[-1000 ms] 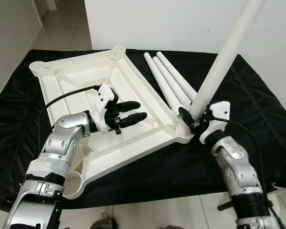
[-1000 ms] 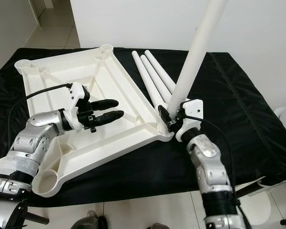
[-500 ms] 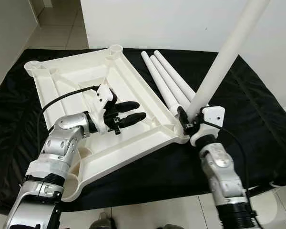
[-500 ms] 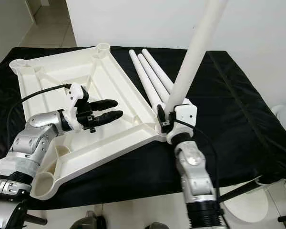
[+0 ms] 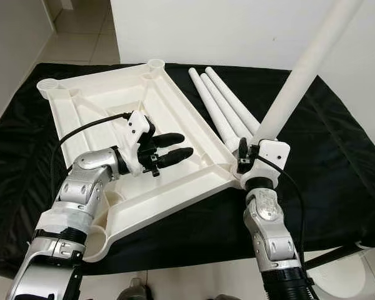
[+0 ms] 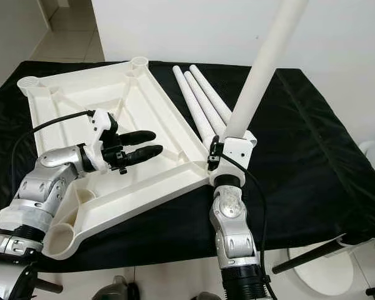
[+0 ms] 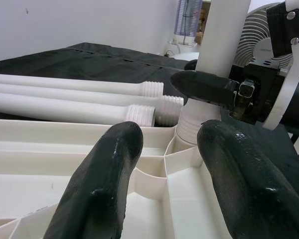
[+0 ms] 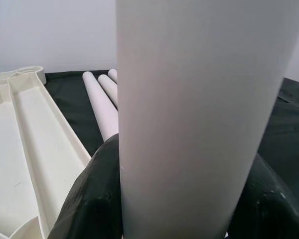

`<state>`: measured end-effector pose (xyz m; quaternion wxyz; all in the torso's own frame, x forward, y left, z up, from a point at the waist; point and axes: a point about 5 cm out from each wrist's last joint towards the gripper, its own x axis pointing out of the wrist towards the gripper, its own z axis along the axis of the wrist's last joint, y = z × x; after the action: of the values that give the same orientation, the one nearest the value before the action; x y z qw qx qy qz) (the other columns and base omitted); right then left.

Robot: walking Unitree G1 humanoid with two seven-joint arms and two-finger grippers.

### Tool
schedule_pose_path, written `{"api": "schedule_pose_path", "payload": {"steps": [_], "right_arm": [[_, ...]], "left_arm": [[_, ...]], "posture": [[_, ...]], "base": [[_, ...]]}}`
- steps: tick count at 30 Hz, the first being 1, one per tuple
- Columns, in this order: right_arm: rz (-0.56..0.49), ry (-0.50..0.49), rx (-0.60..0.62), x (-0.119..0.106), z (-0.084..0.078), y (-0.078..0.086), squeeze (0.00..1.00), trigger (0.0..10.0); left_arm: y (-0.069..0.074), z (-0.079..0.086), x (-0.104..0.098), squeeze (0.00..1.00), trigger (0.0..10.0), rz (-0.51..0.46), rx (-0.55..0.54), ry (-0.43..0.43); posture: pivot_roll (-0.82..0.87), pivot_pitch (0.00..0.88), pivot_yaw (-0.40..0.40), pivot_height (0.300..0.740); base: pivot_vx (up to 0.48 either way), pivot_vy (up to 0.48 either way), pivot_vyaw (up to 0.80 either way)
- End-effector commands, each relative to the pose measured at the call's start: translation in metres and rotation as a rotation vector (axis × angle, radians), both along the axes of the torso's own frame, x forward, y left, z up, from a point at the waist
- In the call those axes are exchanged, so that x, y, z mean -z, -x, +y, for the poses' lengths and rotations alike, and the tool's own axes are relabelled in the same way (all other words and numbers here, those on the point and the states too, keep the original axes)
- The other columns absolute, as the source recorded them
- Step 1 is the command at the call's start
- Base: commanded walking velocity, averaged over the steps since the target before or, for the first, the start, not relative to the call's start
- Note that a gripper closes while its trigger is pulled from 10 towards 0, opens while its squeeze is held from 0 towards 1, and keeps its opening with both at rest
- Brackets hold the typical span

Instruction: Building children table

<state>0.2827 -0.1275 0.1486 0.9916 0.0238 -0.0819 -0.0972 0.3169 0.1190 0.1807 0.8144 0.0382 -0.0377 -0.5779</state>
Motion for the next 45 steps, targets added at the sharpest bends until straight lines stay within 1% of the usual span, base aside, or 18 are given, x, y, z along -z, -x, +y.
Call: {"api": "schedule_pose_path", "payload": {"steps": [1,4,5,7,8,13,15,17,18,19,22,23,26,30,32,34,36,45], "right_arm": [[0.093,-0.039,0.019,0.019,0.006,0.004,0.0,10.0],[0.078,-0.018,0.012,0.017,0.009,0.004,0.0,10.0],[0.05,-0.001,0.011,0.014,0.008,0.004,0.75,10.0],[0.03,0.01,0.01,0.011,0.007,0.004,0.75,10.0],[-0.002,0.014,0.007,0.007,0.006,0.005,1.0,10.0],[-0.056,0.022,-0.015,0.001,0.003,0.006,1.0,10.0],[-0.093,0.04,-0.085,-0.005,-0.003,0.004,1.0,10.0],[-0.093,0.04,-0.085,-0.005,-0.003,0.004,1.0,10.0],[-0.096,0.045,-0.118,-0.005,-0.005,0.003,1.0,10.0],[-0.1,0.047,-0.152,-0.006,-0.007,0.002,0.0,10.0],[-0.098,0.057,-0.206,-0.006,-0.008,0.001,0.0,10.0],[-0.088,0.043,-0.272,-0.006,-0.01,-0.001,0.0,10.0],[-0.068,0.103,-0.436,-0.005,-0.017,-0.002,0.0,10.0],[-0.051,0.144,-0.49,-0.003,-0.025,-0.002,0.0,10.0],[-0.021,0.182,-0.538,-0.001,-0.035,-0.004,0.0,10.0],[-0.011,0.198,-0.555,0.0,-0.038,-0.005,0.0,10.0],[-0.011,0.198,-0.555,0.0,-0.038,-0.005,0.0,10.0],[0.063,0.255,-0.672,0.008,-0.046,-0.01,0.0,10.0]], "left_arm": [[-0.003,-0.001,0.001,0.0,10.0,-0.002,-0.04,-0.009],[-0.003,-0.001,0.001,0.0,10.0,-0.003,-0.038,-0.01],[-0.003,-0.001,0.001,0.0,10.0,-0.004,-0.036,-0.011],[-0.003,-0.001,0.001,0.0,10.0,-0.004,-0.035,-0.011],[-0.003,-0.002,0.001,0.0,10.0,-0.003,-0.035,-0.011],[-0.003,-0.002,0.001,0.0,10.0,-0.002,-0.034,-0.01],[-0.003,-0.003,0.002,0.0,10.0,-0.002,-0.034,-0.008],[-0.003,-0.003,0.002,0.0,10.0,-0.002,-0.034,-0.008],[-0.003,-0.003,0.002,0.0,10.0,-0.002,-0.034,-0.007],[-0.003,-0.003,0.002,0.0,10.0,-0.002,-0.034,-0.007],[-0.003,-0.003,0.001,0.0,10.0,-0.003,-0.034,-0.007],[-0.003,-0.003,0.001,0.0,10.0,-0.004,-0.034,-0.006],[0.0,-0.006,0.002,0.0,10.0,0.004,-0.013,-0.01],[0.003,-0.009,0.004,0.0,10.0,0.012,0.011,-0.014],[0.006,-0.012,0.007,0.0,10.0,0.021,0.03,-0.021],[0.008,-0.013,0.009,0.0,10.0,0.026,0.038,-0.025],[0.008,-0.013,0.009,0.0,10.0,0.026,0.038,-0.025],[0.016,-0.024,0.016,0.0,10.0,0.043,0.083,-0.029]], "posture": [[0.01,0.007,-0.029,0.74],[0.02,0.004,-0.029,0.74],[0.02,0.004,-0.029,0.74],[0.02,0.004,-0.029,0.74],[0.02,0.005,-0.03,0.74],[0.02,0.005,-0.029,0.74],[0.01,0.006,-0.029,0.74],[0.01,0.006,-0.029,0.74],[0.01,0.006,-0.029,0.74],[0.01,0.007,-0.029,0.74],[0.01,0.01,-0.027,0.74],[0.01,0.012,-0.025,0.74],[0.01,0.02,-0.019,0.74],[0.01,0.023,-0.015,0.74],[0.01,0.024,-0.011,0.74],[0.01,0.025,-0.009,0.74],[0.01,0.025,-0.009,0.74],[0.01,0.025,-0.003,0.74]], "base": [[0.0,0.0,0.0],[0.0,0.0,0.0],[0.0,0.0,0.0],[0.0,0.0,0.0],[0.0,0.0,0.0],[0.0,0.0,0.0],[0.0,0.0,0.0],[0.0,0.0,0.0],[0.0,0.0,0.0],[0.0,0.0,0.0],[0.0,0.0,0.0],[0.0,0.0,0.0],[0.0,0.0,0.0],[0.0,0.0,0.0],[0.0,0.0,0.0],[0.0,0.0,0.0],[0.0,0.0,0.0],[0.0,0.0,0.0]]}}
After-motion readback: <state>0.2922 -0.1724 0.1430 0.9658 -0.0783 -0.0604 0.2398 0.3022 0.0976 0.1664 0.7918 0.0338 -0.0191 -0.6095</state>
